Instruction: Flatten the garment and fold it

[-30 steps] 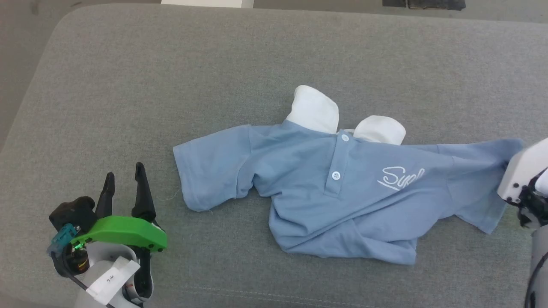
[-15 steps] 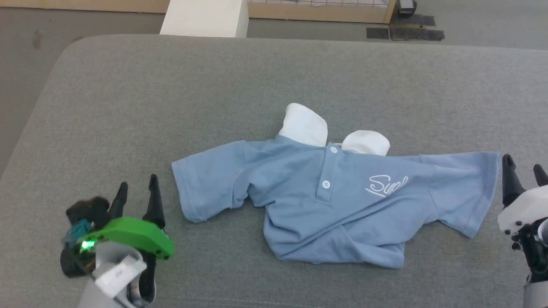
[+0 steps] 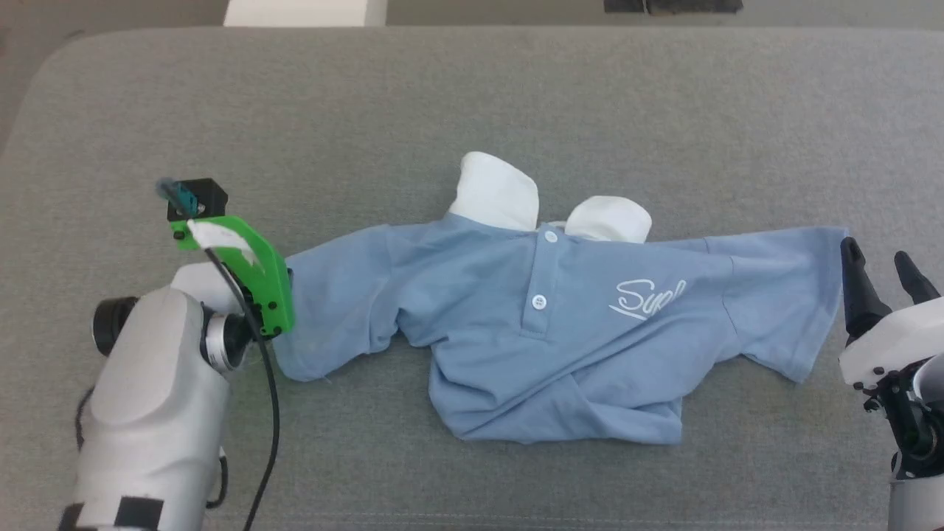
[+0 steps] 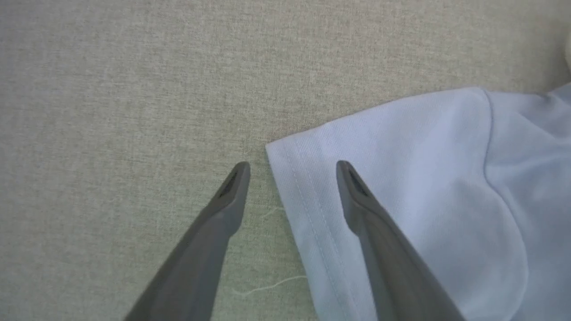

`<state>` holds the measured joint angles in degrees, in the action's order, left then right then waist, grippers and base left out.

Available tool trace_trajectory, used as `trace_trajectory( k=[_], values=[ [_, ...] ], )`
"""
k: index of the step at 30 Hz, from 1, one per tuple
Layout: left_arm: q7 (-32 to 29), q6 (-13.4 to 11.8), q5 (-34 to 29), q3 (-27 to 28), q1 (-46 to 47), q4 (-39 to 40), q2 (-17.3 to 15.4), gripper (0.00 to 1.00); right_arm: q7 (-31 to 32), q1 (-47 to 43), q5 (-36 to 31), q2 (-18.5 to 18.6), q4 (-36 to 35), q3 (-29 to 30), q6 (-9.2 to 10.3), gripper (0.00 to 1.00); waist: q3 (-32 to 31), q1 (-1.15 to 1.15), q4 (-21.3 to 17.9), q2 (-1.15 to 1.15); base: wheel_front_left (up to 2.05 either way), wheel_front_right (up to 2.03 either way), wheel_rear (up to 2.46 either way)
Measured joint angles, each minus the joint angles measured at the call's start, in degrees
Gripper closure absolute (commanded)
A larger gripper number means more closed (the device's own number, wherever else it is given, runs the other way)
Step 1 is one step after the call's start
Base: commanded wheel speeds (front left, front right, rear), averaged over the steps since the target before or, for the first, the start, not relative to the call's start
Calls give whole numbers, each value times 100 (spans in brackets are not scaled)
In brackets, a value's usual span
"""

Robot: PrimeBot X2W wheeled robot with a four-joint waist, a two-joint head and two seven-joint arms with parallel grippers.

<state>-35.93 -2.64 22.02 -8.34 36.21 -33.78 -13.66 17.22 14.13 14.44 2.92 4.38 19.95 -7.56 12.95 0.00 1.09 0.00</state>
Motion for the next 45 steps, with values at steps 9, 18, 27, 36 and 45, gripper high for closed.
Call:
trace_trajectory(
  k=[9,18,27,36,45],
  values=[
    [-1049,101,-47,-190,361,-502,-96,0,-1,1,-37,-3,-118,18,0,0,361,0,-254,0,0,0,0],
    [-431,166,466,176,186,-335,34,100,26,1,-141,-1,-148,54,0,0,351,0,-216,0,0,0,0],
    [889,215,759,612,-468,870,145,100,1655,370,-751,461,93,-144,0,0,245,0,-55,0,0,0,0],
    [980,171,802,550,-867,2156,281,100,3012,1639,-1004,1604,671,-973,0,0,667,0,87,0,0,0,0],
    [937,58,832,488,-1074,2642,349,100,3824,1772,-893,1992,1036,-1809,0,0,1165,0,270,0,0,0,0]
  ],
)
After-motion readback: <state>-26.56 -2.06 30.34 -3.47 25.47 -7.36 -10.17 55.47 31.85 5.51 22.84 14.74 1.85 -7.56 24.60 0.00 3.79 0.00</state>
